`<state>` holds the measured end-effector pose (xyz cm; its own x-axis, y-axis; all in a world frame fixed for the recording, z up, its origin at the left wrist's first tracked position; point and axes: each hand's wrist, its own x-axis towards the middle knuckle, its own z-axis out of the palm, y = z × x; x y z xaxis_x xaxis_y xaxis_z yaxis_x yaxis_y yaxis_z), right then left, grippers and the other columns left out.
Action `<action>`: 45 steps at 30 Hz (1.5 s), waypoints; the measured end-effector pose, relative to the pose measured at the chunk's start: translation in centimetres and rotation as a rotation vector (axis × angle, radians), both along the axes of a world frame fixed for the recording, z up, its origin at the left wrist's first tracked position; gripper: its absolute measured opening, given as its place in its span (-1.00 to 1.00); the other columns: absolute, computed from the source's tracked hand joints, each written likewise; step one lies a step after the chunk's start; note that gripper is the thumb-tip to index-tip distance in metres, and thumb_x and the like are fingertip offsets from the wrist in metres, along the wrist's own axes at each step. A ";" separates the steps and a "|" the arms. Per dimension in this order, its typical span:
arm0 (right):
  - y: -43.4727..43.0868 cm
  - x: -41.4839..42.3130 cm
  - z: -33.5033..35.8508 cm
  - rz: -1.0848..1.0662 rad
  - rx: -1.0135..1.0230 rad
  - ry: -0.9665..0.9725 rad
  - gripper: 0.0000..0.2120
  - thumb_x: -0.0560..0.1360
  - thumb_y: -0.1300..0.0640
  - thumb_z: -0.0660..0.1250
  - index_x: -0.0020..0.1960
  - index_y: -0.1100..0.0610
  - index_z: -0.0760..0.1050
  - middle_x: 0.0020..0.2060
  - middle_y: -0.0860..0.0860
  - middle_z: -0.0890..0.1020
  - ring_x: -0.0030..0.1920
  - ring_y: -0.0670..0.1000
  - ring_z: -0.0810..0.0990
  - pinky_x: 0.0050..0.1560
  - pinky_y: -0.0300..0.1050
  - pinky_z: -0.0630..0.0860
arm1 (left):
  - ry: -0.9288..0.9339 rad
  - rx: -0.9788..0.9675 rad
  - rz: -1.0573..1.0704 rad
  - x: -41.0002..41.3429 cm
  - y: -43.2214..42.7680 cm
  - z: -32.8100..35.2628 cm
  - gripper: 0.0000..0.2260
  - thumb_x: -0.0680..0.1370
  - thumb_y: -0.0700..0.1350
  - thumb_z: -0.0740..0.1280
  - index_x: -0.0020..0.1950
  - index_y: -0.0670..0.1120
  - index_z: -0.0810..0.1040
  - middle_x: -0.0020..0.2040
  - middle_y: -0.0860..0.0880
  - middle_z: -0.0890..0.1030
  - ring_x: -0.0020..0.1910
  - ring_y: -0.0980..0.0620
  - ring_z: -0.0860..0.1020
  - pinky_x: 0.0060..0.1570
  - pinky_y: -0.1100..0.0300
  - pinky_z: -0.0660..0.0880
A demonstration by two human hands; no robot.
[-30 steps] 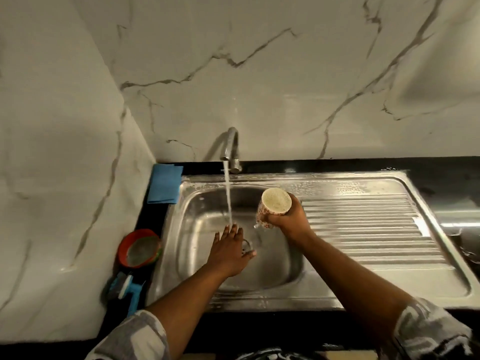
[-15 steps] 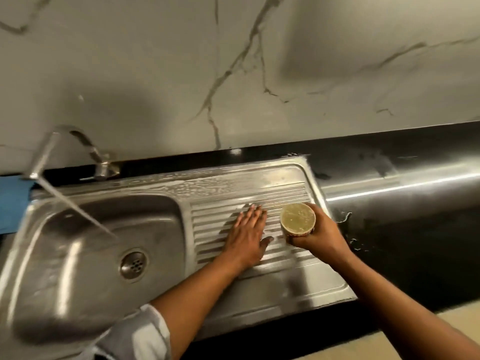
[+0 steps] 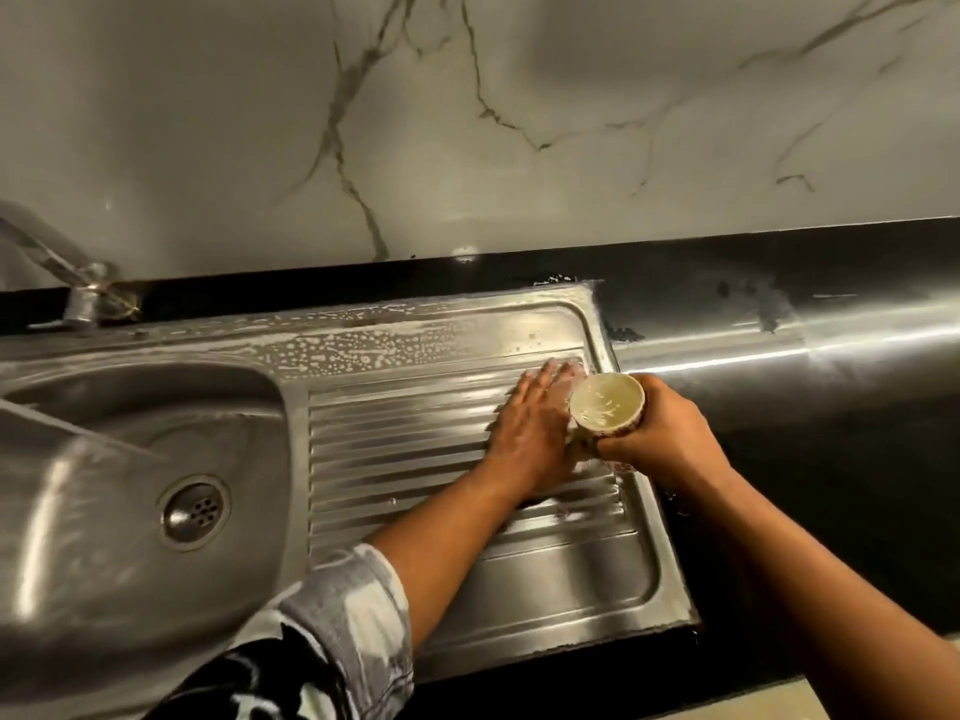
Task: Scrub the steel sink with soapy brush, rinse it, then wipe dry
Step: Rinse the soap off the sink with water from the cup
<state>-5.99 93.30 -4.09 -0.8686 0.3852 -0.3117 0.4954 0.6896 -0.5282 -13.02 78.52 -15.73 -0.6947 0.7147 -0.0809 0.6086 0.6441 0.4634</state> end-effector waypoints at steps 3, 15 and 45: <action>-0.1 -0.3 -0.5 0.004 0.005 -0.002 -0.22 0.11 -0.06 0.69 0.27 -0.04 0.50 0.02 -0.08 0.69 0.01 0.01 0.66 0.05 0.05 0.62 | -0.012 -0.135 0.187 -0.7 -0.3 -0.5 -0.11 0.64 0.30 0.20 0.73 -0.06 -0.24 0.73 -0.05 -0.27 0.70 -0.05 -0.29 0.68 -0.07 -0.22; 0.9 -2.1 -0.8 0.018 0.028 -0.038 -0.22 0.12 -0.09 0.70 0.28 -0.08 0.49 0.00 -0.10 0.69 0.01 -0.01 0.66 0.02 0.02 0.62 | 0.048 -0.181 0.026 -2.9 0.7 -0.6 -0.11 0.65 0.33 0.16 0.73 -0.12 -0.21 0.72 -0.09 -0.26 0.71 -0.07 -0.26 0.68 -0.09 -0.15; -5.4 -9.9 1.1 0.224 0.143 -0.074 -0.14 0.15 -0.18 0.70 0.33 0.04 0.45 0.16 0.04 0.66 0.10 0.13 0.63 0.06 0.07 0.61 | 0.082 -0.238 0.444 -5.8 -13.7 -1.4 -0.07 0.60 0.53 -0.23 0.71 -0.13 -0.28 0.72 -0.15 -0.26 0.70 -0.10 -0.25 0.68 -0.12 -0.11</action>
<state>-15.91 87.85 -3.01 -0.9139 0.2311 -0.3336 0.3560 0.8512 -0.3856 -18.77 64.84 -17.13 -0.9381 0.3178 -0.1381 0.2808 0.9307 0.2345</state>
